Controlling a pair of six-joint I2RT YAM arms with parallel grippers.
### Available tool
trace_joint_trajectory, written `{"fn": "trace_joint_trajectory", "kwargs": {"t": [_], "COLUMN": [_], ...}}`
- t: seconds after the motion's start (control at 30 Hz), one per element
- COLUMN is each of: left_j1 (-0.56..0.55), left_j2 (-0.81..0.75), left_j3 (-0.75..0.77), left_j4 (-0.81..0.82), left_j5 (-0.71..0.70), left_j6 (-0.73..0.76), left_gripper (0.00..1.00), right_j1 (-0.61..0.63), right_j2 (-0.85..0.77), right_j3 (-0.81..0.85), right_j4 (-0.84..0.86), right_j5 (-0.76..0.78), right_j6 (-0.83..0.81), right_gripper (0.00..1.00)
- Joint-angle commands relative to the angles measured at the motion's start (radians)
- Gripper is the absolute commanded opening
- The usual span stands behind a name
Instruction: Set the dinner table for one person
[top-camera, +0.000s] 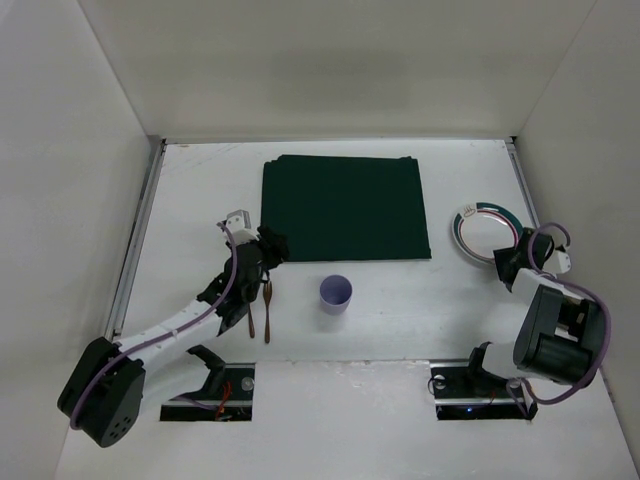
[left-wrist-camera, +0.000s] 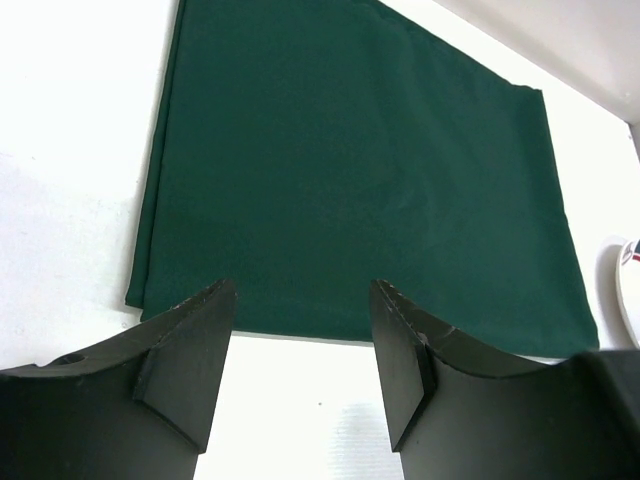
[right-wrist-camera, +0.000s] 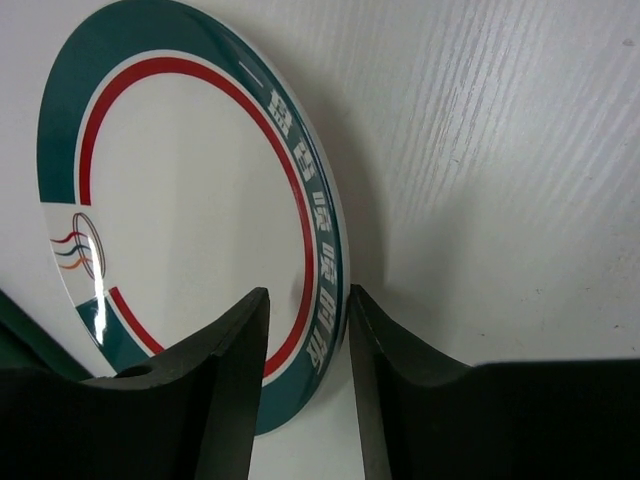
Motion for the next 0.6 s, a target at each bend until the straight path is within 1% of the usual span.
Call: {"fn": "trace_joint_trajectory", "kwargs": {"t": [0.0, 0.07, 0.13, 0.2, 0.3, 0.43, 0.47, 0.57], "left_j1": [0.005, 0.008, 0.01, 0.013, 0.019, 0.023, 0.023, 0.023], "left_j2": [0.007, 0.009, 0.01, 0.009, 0.001, -0.004, -0.004, -0.001], "left_j3": [-0.013, -0.013, -0.013, -0.015, -0.019, -0.022, -0.022, -0.022], "left_j4": [0.063, 0.063, 0.063, 0.063, 0.063, 0.063, 0.063, 0.063], "left_j5": [-0.014, -0.014, -0.014, -0.014, -0.014, -0.014, -0.014, -0.014], "left_j6": [0.005, 0.004, 0.004, 0.004, 0.004, 0.001, 0.001, 0.001], "left_gripper": [0.54, 0.54, 0.54, 0.54, 0.54, 0.54, 0.54, 0.54], "right_j1": [-0.015, -0.026, -0.027, -0.029, -0.033, -0.041, -0.044, -0.041], "right_j2": [0.01, 0.016, 0.024, 0.027, 0.028, 0.013, -0.002, -0.094], "right_j3": [0.025, 0.025, 0.035, 0.041, 0.044, 0.032, 0.024, -0.014], "right_j4": [0.067, 0.07, 0.065, 0.058, 0.055, 0.062, 0.071, 0.136], "right_j5": [-0.026, -0.035, -0.038, -0.038, -0.041, -0.058, -0.072, -0.102], "right_j6": [0.016, 0.016, 0.01, 0.008, 0.003, 0.006, 0.01, 0.023], "right_gripper": [0.39, 0.34, 0.26, 0.22, 0.12, 0.02, 0.0, 0.0]}}
